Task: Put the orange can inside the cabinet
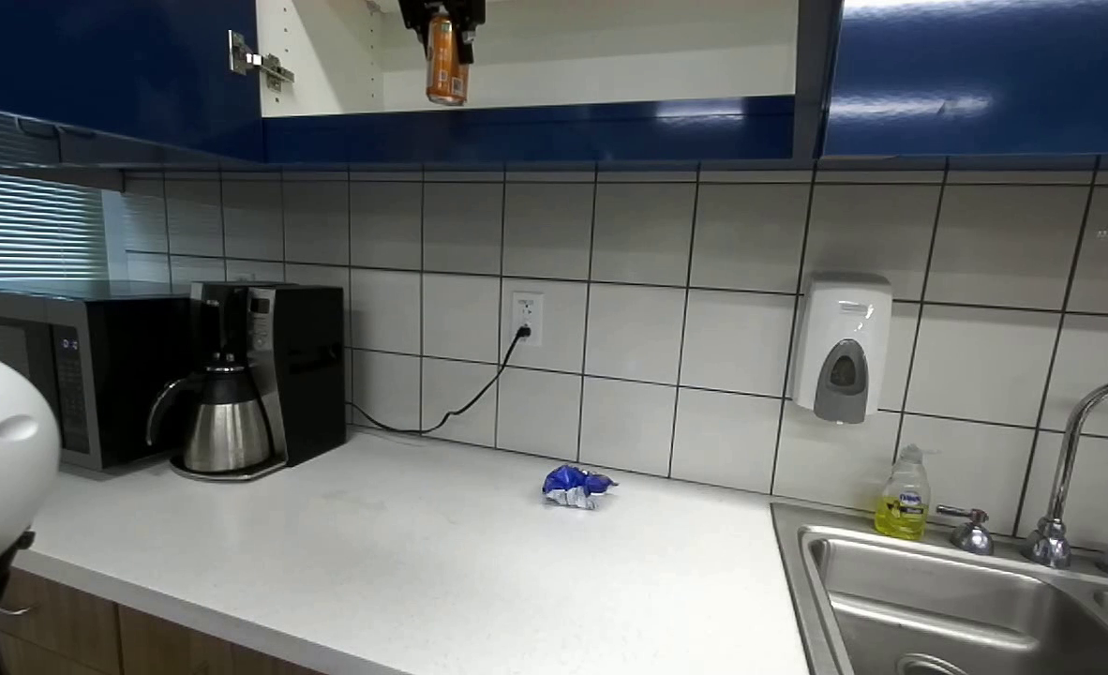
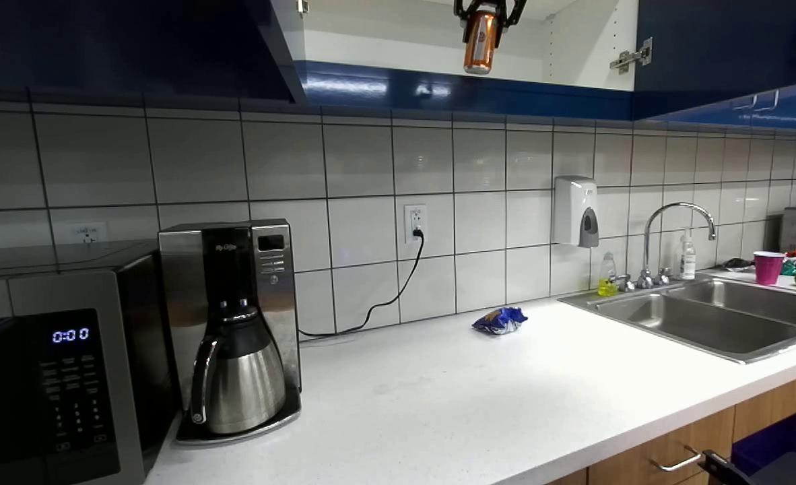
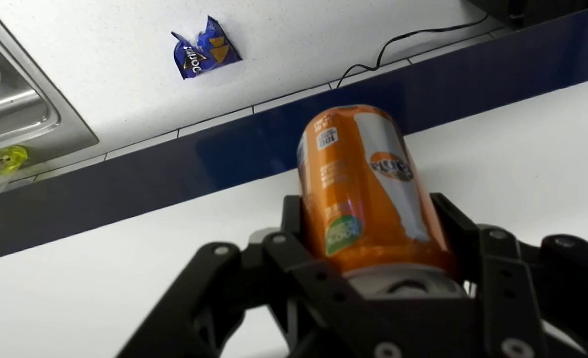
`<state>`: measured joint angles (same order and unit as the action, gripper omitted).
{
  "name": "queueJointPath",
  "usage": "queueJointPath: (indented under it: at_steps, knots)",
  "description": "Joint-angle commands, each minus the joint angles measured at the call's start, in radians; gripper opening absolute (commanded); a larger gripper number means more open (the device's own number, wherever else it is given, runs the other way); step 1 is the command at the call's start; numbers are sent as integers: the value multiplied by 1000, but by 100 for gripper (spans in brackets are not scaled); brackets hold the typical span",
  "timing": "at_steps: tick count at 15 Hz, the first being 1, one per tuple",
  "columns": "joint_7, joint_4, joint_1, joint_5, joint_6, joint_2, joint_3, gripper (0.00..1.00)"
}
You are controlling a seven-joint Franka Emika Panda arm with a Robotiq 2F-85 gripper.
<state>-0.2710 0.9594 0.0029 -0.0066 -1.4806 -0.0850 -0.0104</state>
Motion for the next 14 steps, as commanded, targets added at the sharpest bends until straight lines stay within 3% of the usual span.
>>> queueJointPath:
  at_steps: [1, 14]
  knots:
    - [-39, -105, 10, -25, 33, -65, -4, 39]
    - [-79, -297, 39, -54, 38, -234, 4, 39]
